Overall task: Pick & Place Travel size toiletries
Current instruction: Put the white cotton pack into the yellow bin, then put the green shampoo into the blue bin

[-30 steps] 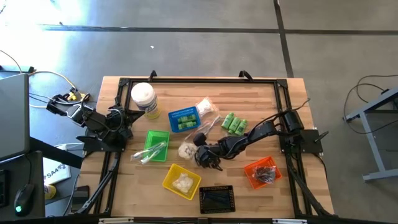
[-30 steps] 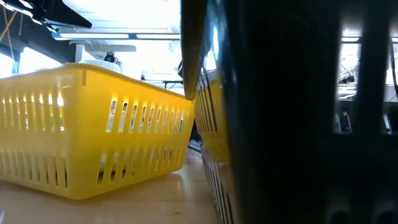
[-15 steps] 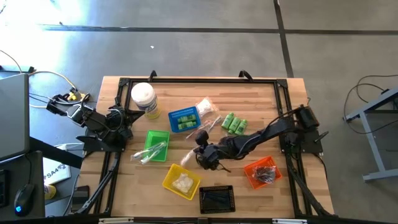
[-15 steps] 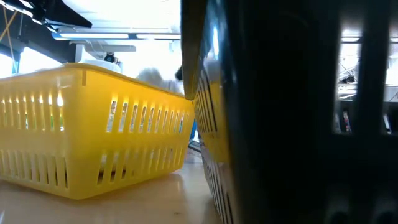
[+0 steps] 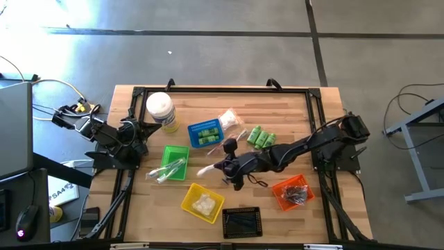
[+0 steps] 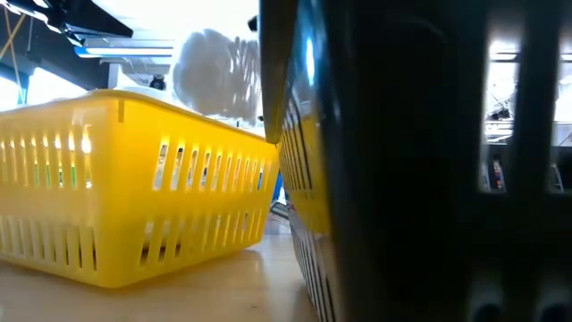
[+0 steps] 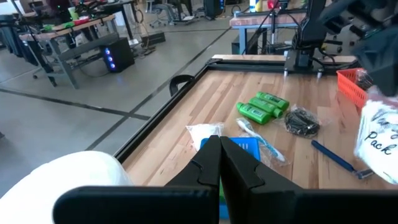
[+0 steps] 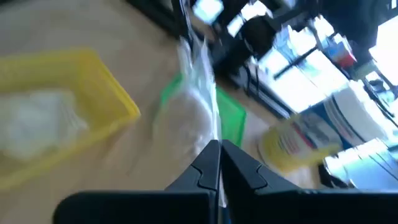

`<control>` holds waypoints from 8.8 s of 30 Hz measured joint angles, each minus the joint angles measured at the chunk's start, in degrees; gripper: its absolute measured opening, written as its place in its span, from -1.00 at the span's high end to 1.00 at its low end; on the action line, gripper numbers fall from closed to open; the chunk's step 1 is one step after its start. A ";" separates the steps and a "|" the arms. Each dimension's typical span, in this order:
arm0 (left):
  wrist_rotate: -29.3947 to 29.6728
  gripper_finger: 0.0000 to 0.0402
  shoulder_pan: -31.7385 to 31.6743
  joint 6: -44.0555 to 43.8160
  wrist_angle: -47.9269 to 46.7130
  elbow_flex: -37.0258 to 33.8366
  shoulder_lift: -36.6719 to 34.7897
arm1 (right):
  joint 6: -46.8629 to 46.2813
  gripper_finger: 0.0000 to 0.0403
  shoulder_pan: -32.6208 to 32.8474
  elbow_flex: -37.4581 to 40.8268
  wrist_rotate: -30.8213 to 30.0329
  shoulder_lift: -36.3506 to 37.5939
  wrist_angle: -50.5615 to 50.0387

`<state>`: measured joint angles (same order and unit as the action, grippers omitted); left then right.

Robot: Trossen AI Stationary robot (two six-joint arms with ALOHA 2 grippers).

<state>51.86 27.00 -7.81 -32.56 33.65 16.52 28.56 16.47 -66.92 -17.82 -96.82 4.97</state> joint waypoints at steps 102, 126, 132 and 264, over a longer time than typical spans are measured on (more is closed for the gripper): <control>-14.25 1.00 -0.02 13.97 25.33 0.09 13.53 | -46.30 0.98 -0.40 57.76 -4.56 70.25 12.89; -8.38 1.00 -8.73 2.66 24.28 2.34 23.29 | -45.20 0.99 -0.35 57.75 -1.10 69.77 13.90; -20.88 1.00 -18.14 1.39 23.71 2.34 27.17 | -46.15 0.99 -0.35 57.72 -1.05 69.72 13.12; -42.05 0.47 -37.86 12.14 -27.02 101.34 92.35 | -43.78 0.99 2.29 57.70 4.52 69.40 15.37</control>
<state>9.80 -10.85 4.32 -59.58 134.98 108.87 -15.22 18.76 -9.21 -13.30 -27.42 20.34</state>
